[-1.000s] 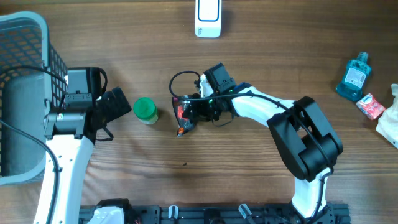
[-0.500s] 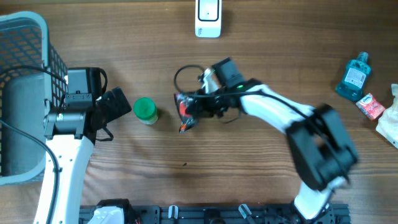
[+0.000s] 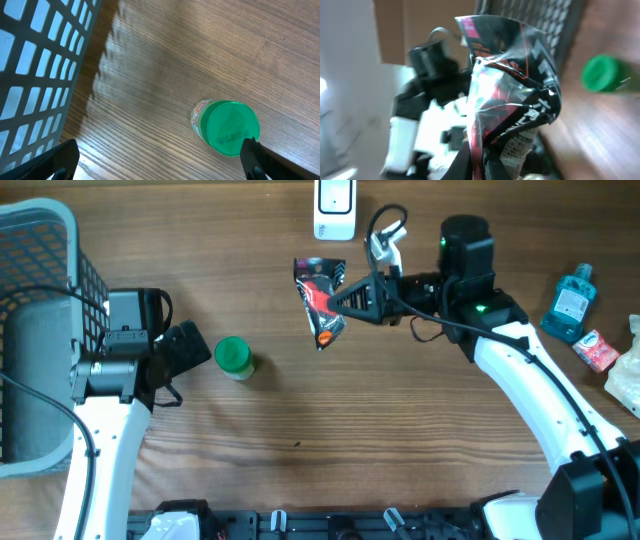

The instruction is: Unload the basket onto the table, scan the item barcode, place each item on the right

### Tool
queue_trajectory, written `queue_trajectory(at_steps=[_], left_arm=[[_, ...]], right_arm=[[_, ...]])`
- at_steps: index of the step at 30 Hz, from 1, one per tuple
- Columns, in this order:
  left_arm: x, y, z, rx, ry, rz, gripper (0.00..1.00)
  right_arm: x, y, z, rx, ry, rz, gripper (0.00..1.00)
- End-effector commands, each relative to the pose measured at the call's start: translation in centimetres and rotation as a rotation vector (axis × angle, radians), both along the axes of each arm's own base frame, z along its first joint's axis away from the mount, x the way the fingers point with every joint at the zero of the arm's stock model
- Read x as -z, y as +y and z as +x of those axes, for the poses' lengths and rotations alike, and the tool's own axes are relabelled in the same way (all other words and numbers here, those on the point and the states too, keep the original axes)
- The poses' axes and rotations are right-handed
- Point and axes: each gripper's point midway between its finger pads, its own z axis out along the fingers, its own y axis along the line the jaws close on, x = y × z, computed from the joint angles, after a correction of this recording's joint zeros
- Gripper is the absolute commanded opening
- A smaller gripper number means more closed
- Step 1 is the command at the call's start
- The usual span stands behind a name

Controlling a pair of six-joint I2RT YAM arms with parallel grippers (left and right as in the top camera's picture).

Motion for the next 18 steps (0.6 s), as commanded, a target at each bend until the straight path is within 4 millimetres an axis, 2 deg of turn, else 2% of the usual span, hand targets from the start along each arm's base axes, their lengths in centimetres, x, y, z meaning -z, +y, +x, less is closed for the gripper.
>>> queue_trajectory(at_steps=[1,4,6,8,10,11,13,16,18], left_arm=[[-0.5,0.1,0.3,-0.019,-0.017,-0.012,1.00],[-0.5,0.1,0.3,-0.019,-0.017,-0.012,1.00],[-0.4,0.1,0.3,-0.019,-0.017,-0.012,1.00],[-0.5,0.1,0.3,-0.019,-0.017,-0.012,1.00],[-0.5,0.1,0.3,-0.019,-0.017,-0.012,1.00],[-0.4,0.1,0.3,-0.019,-0.017,-0.012,1.00],[-0.4,0.1,0.3,-0.019,-0.017,-0.012,1.00],[-0.4,0.1,0.3,-0.019,-0.017,-0.012,1.00],[-0.4,0.1,0.3,-0.019,-0.017,-0.012,1.00]], right_arm=[[-2.2,-0.5,-0.7,-0.049,0.377,0.001,0.05],[-3.8,-0.5,-0.5,-0.046,0.492,0.005,0.05],[-4.9,-0.7,-1.3,-0.093,0.583,-0.013,0.05],[-4.9,-0.8,-1.9,-0.121,0.640,-0.035,0.05],[-3.6,-1.1,-2.6,-0.150,0.828,-0.085,0.05],[-2.2,-1.3,-3.0,-0.147,1.026,-0.122,0.05],[-0.3,-1.5,-2.7,-0.096,1.248,-0.153,0.05],[3.4,-2.8,-1.3,0.120,1.529,-0.185,0.05],[5.2,-3.7,-0.8,0.223,1.636,-0.204,0.05]])
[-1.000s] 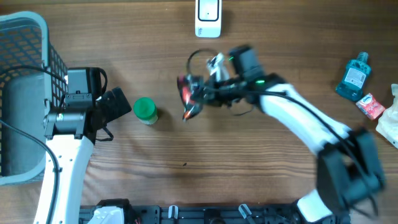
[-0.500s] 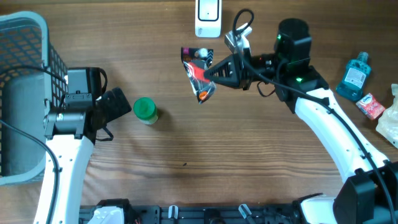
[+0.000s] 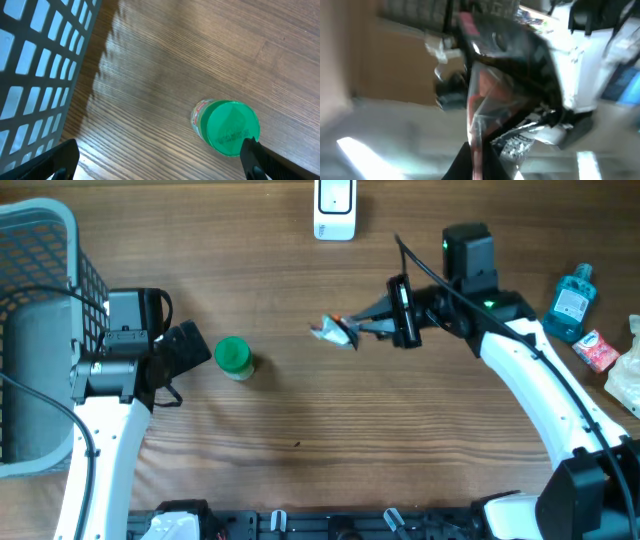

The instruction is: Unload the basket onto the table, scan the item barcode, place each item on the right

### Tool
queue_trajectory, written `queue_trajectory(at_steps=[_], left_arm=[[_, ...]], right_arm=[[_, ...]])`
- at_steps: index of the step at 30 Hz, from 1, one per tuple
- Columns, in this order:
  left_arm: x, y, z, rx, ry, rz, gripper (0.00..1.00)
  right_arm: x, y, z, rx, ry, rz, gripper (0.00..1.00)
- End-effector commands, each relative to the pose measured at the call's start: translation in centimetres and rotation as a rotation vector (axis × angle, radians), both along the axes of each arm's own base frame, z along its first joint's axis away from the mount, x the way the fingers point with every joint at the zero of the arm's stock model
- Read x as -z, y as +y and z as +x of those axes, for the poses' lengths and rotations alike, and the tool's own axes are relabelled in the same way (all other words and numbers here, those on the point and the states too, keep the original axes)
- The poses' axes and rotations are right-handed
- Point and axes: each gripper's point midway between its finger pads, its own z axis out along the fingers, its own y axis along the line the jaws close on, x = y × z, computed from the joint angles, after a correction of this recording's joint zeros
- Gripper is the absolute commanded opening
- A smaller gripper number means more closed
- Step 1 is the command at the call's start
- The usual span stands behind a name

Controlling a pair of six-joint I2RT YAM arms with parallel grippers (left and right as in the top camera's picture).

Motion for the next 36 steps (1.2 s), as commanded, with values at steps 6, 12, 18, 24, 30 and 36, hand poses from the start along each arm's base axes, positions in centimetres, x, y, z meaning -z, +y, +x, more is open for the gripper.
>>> queue_trajectory(at_steps=[6,12,18,24,30,36], left_arm=[[-0.4,0.1,0.3,-0.019,-0.017,-0.012,1.00],[-0.4,0.1,0.3,-0.018,-0.016,-0.012,1.00],[-0.4,0.1,0.3,-0.019,-0.016,-0.012,1.00],[-0.4,0.1,0.3,-0.019,-0.017,-0.012,1.00],[-0.4,0.1,0.3,-0.019,-0.017,-0.012,1.00],[-0.4,0.1,0.3,-0.019,-0.017,-0.012,1.00]], right_arm=[[6.4,-3.5,3.5,0.181,0.314,-0.157,0.05],[11.6,-5.4,5.9,0.148,0.589,-0.006,0.05],[16.8,-5.5,6.4,0.140,0.735,0.011,0.05],[17.1,-5.6,6.1,0.137,0.804,0.022,0.05],[17.1,-5.6,6.1,0.137,0.804,0.022,0.05],[17.1,-5.6,6.1,0.136,0.803,0.022,0.05]])
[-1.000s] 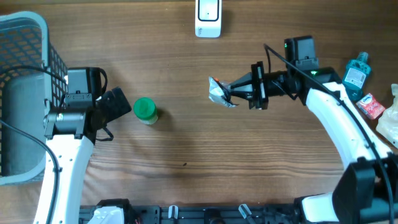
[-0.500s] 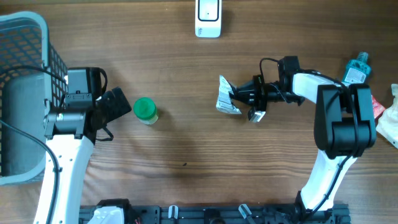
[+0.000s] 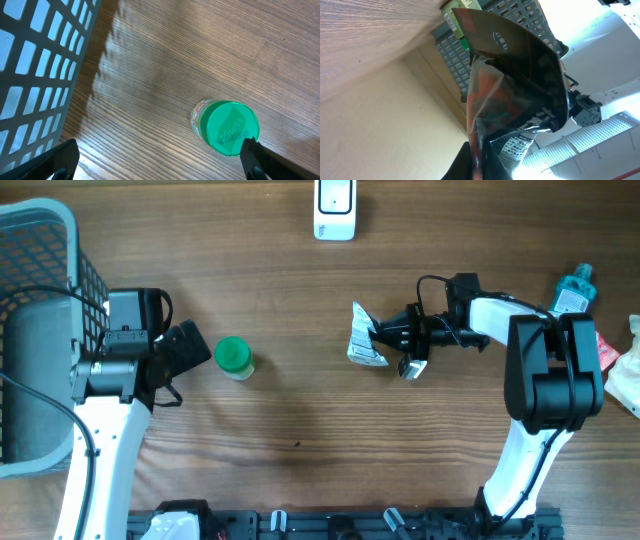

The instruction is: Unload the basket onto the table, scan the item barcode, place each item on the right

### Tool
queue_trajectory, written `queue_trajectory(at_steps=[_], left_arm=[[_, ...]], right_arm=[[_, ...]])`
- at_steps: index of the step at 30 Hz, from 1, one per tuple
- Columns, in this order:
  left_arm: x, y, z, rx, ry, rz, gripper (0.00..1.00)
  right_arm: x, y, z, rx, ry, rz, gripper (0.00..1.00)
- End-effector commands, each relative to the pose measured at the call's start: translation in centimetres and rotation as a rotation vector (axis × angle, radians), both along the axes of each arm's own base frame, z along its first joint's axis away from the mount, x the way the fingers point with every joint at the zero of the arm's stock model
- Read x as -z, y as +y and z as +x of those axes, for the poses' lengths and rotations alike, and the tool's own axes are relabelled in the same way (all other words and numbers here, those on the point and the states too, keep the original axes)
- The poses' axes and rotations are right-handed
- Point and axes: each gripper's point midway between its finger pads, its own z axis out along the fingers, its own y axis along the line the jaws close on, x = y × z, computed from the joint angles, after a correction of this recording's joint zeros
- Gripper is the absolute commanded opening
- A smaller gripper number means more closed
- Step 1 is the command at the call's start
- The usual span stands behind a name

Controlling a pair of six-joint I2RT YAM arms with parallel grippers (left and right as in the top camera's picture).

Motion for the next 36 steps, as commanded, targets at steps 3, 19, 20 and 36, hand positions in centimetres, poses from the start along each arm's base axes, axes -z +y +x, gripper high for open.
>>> queue_trajectory(at_steps=[3,19,20,36], left_arm=[[-0.5,0.1,0.3,-0.017,-0.017,-0.010,1.00],[-0.4,0.1,0.2,-0.017,-0.015,-0.010,1.00],[-0.4,0.1,0.2,-0.017,-0.015,-0.010,1.00],[-0.4,0.1,0.2,-0.017,-0.015,-0.010,1.00]], right_arm=[[-0.6,-0.2,0.2,0.006,0.018,0.055,0.05],[1.0,-0.9,0.0,0.024,0.077,-0.037,0.05],[1.4,-1.1,-0.8,0.023,0.169,-0.074,0.05],[3.6,-1.7,-4.6,-0.042,0.392,-0.267,0.04]])
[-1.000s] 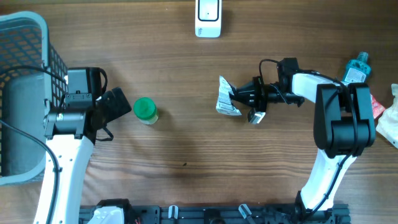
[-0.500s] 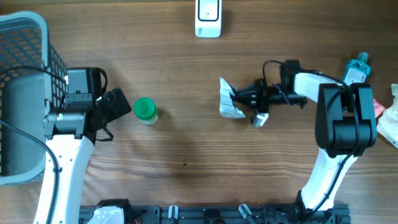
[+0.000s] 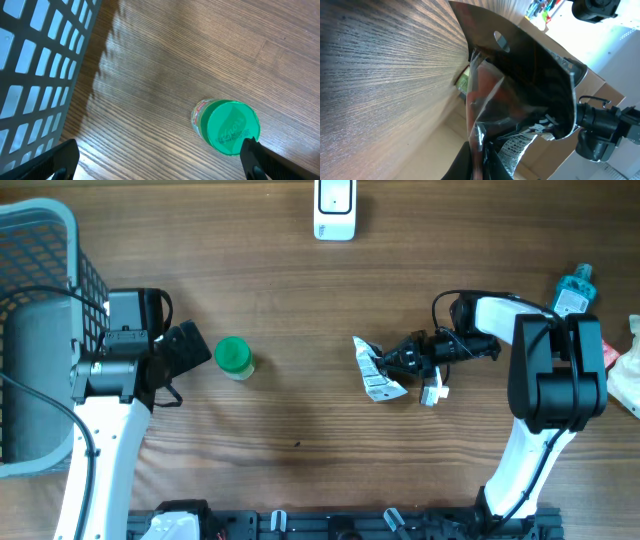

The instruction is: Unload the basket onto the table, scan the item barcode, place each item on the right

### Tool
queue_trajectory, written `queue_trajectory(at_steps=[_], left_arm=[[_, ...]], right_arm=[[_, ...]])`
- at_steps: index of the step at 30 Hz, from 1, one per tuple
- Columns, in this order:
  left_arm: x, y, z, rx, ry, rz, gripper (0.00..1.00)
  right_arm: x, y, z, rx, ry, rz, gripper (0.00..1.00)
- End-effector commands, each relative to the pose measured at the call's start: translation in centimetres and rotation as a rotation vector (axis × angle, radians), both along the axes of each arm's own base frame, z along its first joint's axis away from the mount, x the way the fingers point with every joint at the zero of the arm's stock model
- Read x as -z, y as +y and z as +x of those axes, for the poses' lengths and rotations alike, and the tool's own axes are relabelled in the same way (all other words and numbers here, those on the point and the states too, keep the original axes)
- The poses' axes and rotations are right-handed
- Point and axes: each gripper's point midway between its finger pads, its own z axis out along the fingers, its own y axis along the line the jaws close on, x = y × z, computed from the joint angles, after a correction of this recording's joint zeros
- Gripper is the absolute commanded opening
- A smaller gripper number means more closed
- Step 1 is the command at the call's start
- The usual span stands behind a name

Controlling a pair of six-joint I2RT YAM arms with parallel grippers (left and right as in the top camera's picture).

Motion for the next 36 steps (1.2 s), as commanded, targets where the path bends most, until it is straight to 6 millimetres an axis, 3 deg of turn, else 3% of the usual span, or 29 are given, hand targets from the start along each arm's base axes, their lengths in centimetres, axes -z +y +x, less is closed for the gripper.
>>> queue_trajectory(at_steps=[1,4,9,12,15,17,18,19,20,22,28,34,36], left_arm=[[-0.5,0.1,0.3,-0.016,-0.018,-0.010,1.00],[-0.5,0.1,0.3,-0.017,-0.018,-0.010,1.00],[-0.5,0.1,0.3,-0.017,-0.017,-0.010,1.00],[-0.5,0.1,0.3,-0.017,-0.018,-0.010,1.00],[-0.5,0.1,0.3,-0.017,-0.018,-0.010,1.00],[-0.5,0.1,0.3,-0.016,-0.018,-0.010,1.00],[-0.5,0.1,0.3,-0.017,-0.018,-0.010,1.00],[-0.5,0.1,0.3,-0.016,-0.018,-0.010,1.00],[-0.5,0.1,0.3,-0.017,-0.018,-0.010,1.00],[-0.5,0.1,0.3,-0.017,-0.018,-0.010,1.00],[-0.5,0.1,0.3,-0.017,-0.018,-0.010,1.00],[-0.5,0.1,0.3,-0.017,-0.018,-0.010,1.00],[-0.5,0.1,0.3,-0.017,-0.018,-0.010,1.00]], right_arm=[[-0.1,0.1,0.2,0.007,-0.024,0.033,0.05],[-0.7,0.5,2.4,0.020,-0.241,0.114,0.05],[-5.0,0.8,6.8,0.016,-0.838,0.336,0.05],[-8.2,1.2,8.4,-0.020,-1.039,0.377,0.05],[-12.9,2.0,10.1,-0.090,-1.318,0.394,0.05],[-16.7,2.9,11.9,-0.164,-1.661,0.359,0.05],[-19.1,3.5,13.0,-0.202,-1.936,0.321,0.05],[-21.6,4.0,13.4,-0.230,-2.179,0.317,0.05],[-23.5,4.4,13.1,-0.245,-2.313,0.331,0.05],[-25.4,4.7,12.5,-0.253,-2.446,0.340,0.05],[-22.3,4.8,14.6,-0.236,-2.458,0.261,0.04],[-20.5,3.7,21.0,-0.096,-2.461,-0.187,0.05],[-18.2,2.8,23.5,-0.108,-2.392,-0.421,0.05]])
